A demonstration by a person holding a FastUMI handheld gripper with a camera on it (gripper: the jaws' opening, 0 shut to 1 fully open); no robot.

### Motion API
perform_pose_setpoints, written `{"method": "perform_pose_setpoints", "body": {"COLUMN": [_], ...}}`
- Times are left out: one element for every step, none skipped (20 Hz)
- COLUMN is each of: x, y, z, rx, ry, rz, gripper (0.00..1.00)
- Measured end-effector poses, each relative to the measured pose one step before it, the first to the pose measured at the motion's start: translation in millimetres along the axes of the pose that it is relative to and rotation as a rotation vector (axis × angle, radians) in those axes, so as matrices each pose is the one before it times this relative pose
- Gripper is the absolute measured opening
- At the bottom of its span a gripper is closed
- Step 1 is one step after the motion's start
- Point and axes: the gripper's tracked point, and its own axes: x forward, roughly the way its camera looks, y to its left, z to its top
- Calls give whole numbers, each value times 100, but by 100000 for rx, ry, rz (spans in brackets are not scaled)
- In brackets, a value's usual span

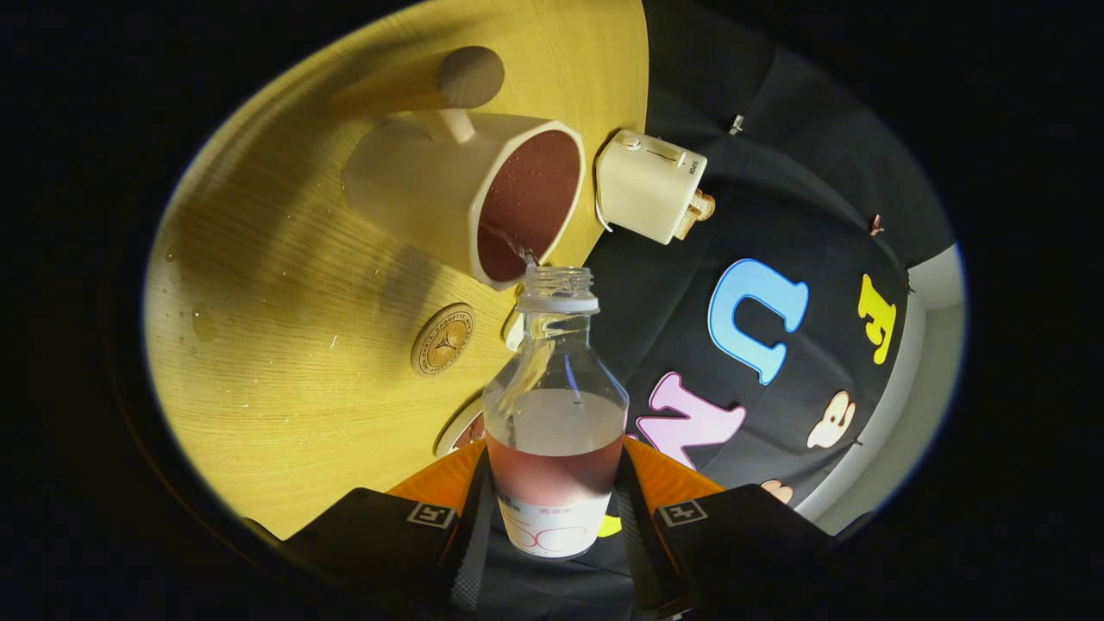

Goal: Take the bottle from table, then pour the juice into the cup, finally place the bottle on the coaster

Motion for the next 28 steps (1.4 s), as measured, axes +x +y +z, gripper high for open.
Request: {"method": "perform_pose_setpoints", "body": {"x": [91, -43, 122, -25, 113, 27, 69, 38, 85, -31, -9, -47, -25, -85, -6, -72, -64, -70, 131, -57, 37, -17, 79, -30, 48, -60, 3, -56], "y": [-96, -20, -92, -77, 4, -69, -10, -95, -25, -100, -94, -45, -366, -64, -115, -52, -91, -140, -30, -73, -99, -74, -97, 49, 16, 34, 3, 21], "z": [0, 26, -9, 2, -7, -98, -79, -49, -34, 4, 64, 36, -31, 17, 30, 8, 30, 126, 66, 6, 22, 48, 93, 55, 42, -14, 31, 29], "rx": [-602, -605, -681, -659, -648, -743, -715, -593, -600, -745, -764, -585, -217, -346, -265, -412, -580, -653, -461, -286, -2, -94, -267, -288, -314, -264, -338, -377], "ry": [-154, -137, -105, -177, -120, -5, -21, -26, -71, -181, -314, -323, -258, -45, -52, -68, -198, -383, -298, -172, -156, -14, -121, -203, -210, -111, -57, -104], "rz": [-196, -171, -156, -53, -44, -18, 27, -268, -177, -443, -392, -275, -432, -396, -156, -237, -302, -341, -330, -402, -11, -71, 21, -84, -8, -16, -59, -86], "gripper": [69, 70, 70, 70, 70, 69, 69, 69, 69, 70, 70, 70, 69, 69, 70, 69, 70, 70, 69, 69, 70, 69, 69, 70, 69, 69, 69, 69]}}
